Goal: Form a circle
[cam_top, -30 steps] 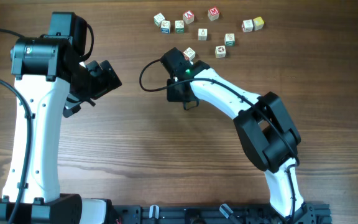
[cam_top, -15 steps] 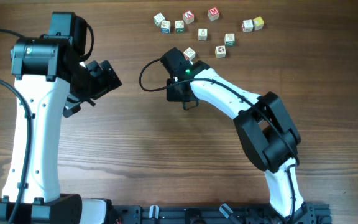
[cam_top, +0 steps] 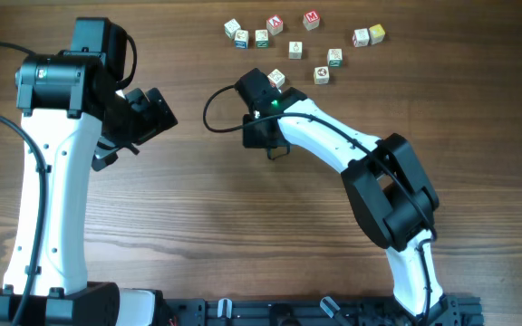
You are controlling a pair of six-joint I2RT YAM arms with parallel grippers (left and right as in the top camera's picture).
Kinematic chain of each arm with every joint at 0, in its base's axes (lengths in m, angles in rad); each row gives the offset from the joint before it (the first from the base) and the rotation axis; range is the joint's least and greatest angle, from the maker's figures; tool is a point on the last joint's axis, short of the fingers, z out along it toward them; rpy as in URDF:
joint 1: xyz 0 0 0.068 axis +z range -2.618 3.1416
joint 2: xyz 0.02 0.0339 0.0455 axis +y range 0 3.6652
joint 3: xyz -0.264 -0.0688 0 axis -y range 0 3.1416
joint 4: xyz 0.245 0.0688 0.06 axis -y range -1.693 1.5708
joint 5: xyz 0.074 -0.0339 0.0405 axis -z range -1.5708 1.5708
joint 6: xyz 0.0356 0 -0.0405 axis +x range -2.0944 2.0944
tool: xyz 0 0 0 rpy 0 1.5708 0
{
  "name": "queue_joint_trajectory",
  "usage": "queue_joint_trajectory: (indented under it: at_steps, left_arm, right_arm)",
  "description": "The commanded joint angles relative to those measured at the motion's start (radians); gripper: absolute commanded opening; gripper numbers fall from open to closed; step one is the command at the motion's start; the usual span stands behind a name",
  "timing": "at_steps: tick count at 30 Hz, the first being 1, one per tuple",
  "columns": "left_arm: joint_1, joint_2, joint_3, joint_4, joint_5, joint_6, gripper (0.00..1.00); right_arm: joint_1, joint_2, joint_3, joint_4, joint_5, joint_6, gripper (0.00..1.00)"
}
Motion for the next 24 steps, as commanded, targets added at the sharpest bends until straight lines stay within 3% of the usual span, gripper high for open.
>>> queue_joint_trajectory:
  at_steps: [1, 7, 17, 24]
  left_arm:
    - [0.001, -0.007, -0.003, 0.0, 0.005, -0.006, 1.0]
    - [0.001, -0.007, -0.003, 0.0, 0.005, -0.006, 1.0]
    - [0.001, -0.007, -0.003, 0.0, 0.005, -0.006, 1.0]
    - [0.001, -0.007, -0.003, 0.0, 0.005, -0.006, 1.0]
  right_arm:
    - [-0.003, -0.011, -0.005, -0.009, -0.068, -0.05, 0.05]
    - [-0.003, -0.077, -0.005, -0.019, -0.067, -0.05, 0.05]
    - [-0.003, -0.105, 0.0, 0.18, -0.055, -0.075, 0.05]
    - [-0.003, -0.068, 0.001, 0.233, -0.007, -0.084, 0.05]
